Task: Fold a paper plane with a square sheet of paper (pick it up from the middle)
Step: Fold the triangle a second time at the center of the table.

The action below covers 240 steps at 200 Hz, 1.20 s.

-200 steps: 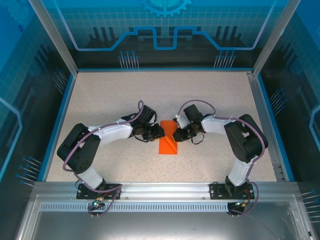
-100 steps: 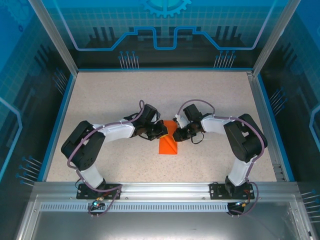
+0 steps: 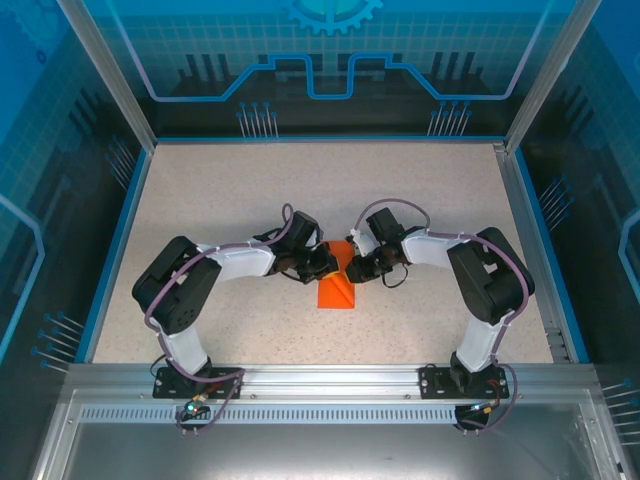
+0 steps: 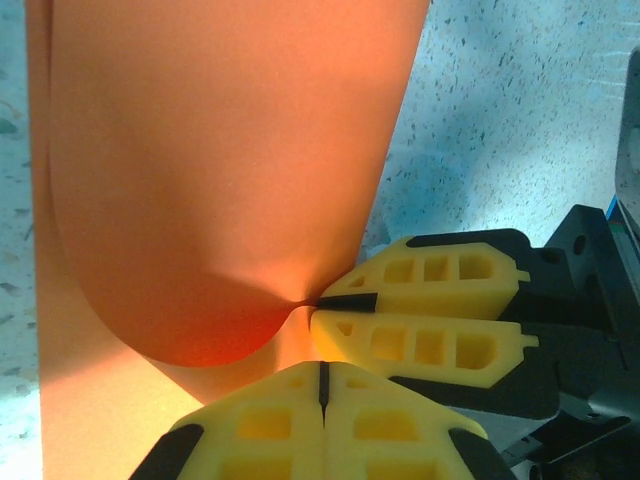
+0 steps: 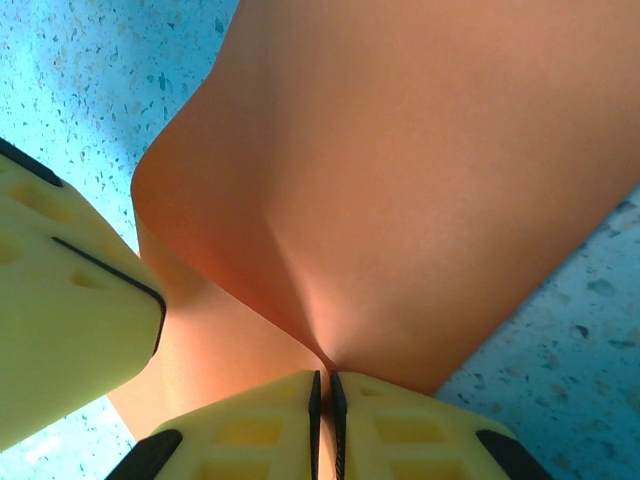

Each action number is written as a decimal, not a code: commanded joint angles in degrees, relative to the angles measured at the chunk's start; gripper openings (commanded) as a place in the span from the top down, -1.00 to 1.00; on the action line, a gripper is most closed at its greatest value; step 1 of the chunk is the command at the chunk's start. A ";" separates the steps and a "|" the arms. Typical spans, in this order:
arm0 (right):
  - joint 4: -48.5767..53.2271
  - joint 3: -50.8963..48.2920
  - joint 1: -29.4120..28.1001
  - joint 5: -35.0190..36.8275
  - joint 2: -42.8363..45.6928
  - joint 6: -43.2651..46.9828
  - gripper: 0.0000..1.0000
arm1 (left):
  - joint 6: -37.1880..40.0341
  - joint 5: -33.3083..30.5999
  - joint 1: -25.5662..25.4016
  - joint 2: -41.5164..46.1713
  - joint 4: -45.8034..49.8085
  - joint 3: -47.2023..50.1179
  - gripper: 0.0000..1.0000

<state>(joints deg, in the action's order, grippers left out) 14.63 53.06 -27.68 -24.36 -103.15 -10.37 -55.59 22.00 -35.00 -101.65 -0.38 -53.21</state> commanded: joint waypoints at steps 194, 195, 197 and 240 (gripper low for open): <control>2.42 1.01 0.79 2.32 -2.13 1.03 0.71 | 1.45 -1.04 -1.44 -5.35 -1.39 0.91 0.87; 2.42 1.05 0.79 2.35 -2.13 1.04 0.71 | 1.45 -1.06 -1.45 -5.38 -1.43 0.91 0.87; 2.37 1.07 0.79 2.38 -2.12 1.05 0.71 | 1.45 -1.03 -1.47 -5.46 -1.39 0.89 0.87; 1.73 0.99 0.65 1.91 -1.98 0.55 0.69 | 1.16 -1.59 -1.75 -6.93 -2.12 2.10 0.88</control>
<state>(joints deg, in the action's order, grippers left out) 15.40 53.71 -27.68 -24.18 -103.53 -10.22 -55.35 21.67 -35.90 -106.56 -2.37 -52.73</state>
